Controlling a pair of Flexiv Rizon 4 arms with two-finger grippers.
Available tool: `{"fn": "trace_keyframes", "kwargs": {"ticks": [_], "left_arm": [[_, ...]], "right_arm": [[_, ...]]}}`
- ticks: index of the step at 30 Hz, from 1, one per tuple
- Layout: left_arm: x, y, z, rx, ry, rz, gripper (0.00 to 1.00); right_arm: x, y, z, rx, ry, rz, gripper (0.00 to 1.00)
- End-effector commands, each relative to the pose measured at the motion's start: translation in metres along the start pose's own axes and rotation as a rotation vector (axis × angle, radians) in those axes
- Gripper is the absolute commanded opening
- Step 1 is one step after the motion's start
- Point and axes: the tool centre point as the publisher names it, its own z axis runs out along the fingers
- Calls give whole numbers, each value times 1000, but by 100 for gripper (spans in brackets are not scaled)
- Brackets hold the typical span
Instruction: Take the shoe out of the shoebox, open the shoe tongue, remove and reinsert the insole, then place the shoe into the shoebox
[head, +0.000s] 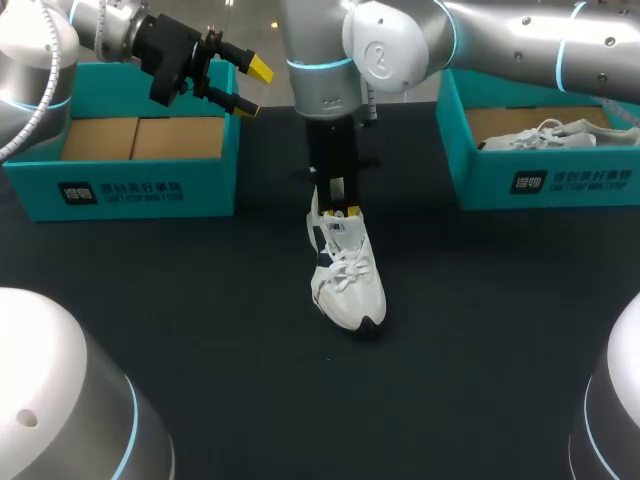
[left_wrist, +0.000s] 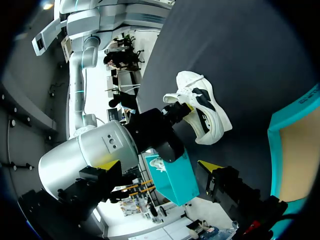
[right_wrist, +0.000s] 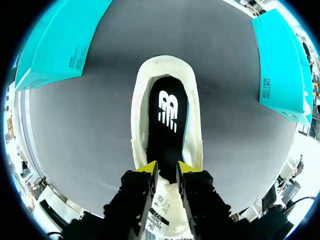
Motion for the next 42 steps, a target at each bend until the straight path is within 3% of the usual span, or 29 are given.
{"fn": "trace_keyframes", "kwargs": {"ticks": [1,23,42], "left_arm": [[0,0,0,2,1,1,100],[0,0,0,2,1,1,100],[0,0,0,2,1,1,100]], "right_arm": [[-2,1,3,2,10,-2,100],[-10,4,6,5,23,-41,100],[-6,-33,4,58,-10,-24,100]]}}
